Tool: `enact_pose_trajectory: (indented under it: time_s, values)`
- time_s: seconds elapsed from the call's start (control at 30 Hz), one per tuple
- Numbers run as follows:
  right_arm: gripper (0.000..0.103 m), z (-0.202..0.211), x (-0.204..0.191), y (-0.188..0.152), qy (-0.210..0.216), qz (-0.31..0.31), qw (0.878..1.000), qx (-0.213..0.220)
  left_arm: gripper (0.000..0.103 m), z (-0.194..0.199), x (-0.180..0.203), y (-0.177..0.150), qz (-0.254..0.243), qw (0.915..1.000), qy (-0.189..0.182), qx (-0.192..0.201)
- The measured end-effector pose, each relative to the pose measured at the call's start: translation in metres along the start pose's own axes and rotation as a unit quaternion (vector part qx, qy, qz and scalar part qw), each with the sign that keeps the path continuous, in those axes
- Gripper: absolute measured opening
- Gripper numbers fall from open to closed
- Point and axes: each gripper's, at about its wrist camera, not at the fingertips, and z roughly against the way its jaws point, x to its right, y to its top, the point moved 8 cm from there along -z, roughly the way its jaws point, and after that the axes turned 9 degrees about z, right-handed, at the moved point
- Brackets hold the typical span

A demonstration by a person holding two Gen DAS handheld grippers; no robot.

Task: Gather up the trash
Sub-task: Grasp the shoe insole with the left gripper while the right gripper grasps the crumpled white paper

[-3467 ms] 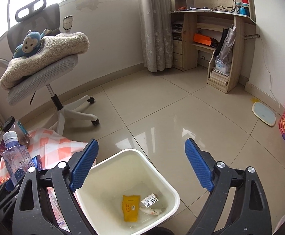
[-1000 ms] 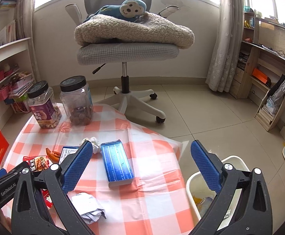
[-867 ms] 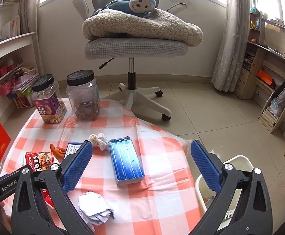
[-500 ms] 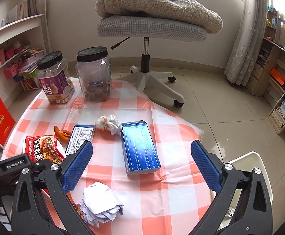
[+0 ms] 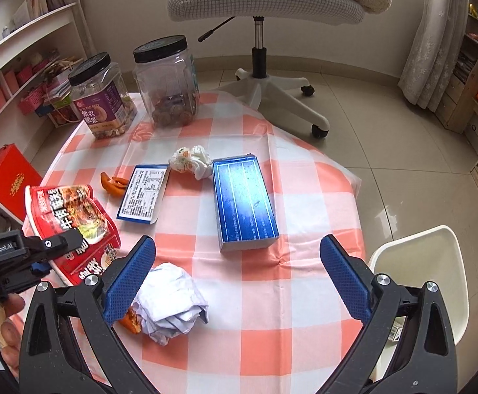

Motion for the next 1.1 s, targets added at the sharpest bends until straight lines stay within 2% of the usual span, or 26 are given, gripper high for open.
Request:
enact_pose_trajectory:
  time_s: [0.1,0.17,0.27,0.4,0.53,0.6,0.63,0.67,0.77,0.9,1.1]
  values:
    - [0.096,0.0,-0.006,-0.013,0.025,0.001,0.999,-0.021,0.028,0.026,0.011,0.0,-0.046,0.9977,0.027,0.041]
    - [0.096,-0.001,-0.014,-0.022,0.041,0.007,0.999,-0.035,0.028,0.045,0.019,0.002,-0.081,0.9927,0.047,0.076]
    - [0.096,-0.007,-0.028,-0.035,0.053,0.023,0.997,-0.051,0.028,0.067,0.027,0.006,-0.11,0.9858,0.057,0.113]
    - [0.096,-0.022,-0.04,-0.046,0.06,0.033,0.995,-0.071,0.028,0.086,0.028,0.006,-0.13,0.9793,0.064,0.141]
    - [0.094,-0.04,-0.048,-0.055,0.069,0.027,0.992,-0.099,0.028,0.09,0.02,0.007,-0.152,0.972,0.087,0.157]
    - [0.073,-0.047,-0.053,-0.056,0.08,0.027,0.991,-0.106,0.028,0.088,0.017,0.007,-0.165,0.9676,0.102,0.162]
    - [0.054,-0.05,-0.055,-0.055,0.088,0.024,0.99,-0.109,0.028,0.088,0.013,0.007,-0.172,0.9649,0.11,0.165]
    - [0.05,-0.051,-0.058,-0.053,0.102,0.018,0.989,-0.108,0.028,0.089,0.012,0.007,-0.178,0.9619,0.119,0.17]
    - [0.046,-0.044,-0.062,-0.038,0.092,0.022,0.993,-0.076,0.028,0.092,0.012,0.01,-0.194,0.9527,0.139,0.189]
    - [0.046,-0.017,-0.07,-0.006,0.095,0.021,0.995,-0.005,0.028,0.1,0.009,0.015,-0.205,0.9411,0.158,0.218]
    - [0.046,0.033,-0.081,0.032,0.083,0.035,0.99,0.108,0.028,0.115,0.018,0.017,-0.227,0.917,0.181,0.274]
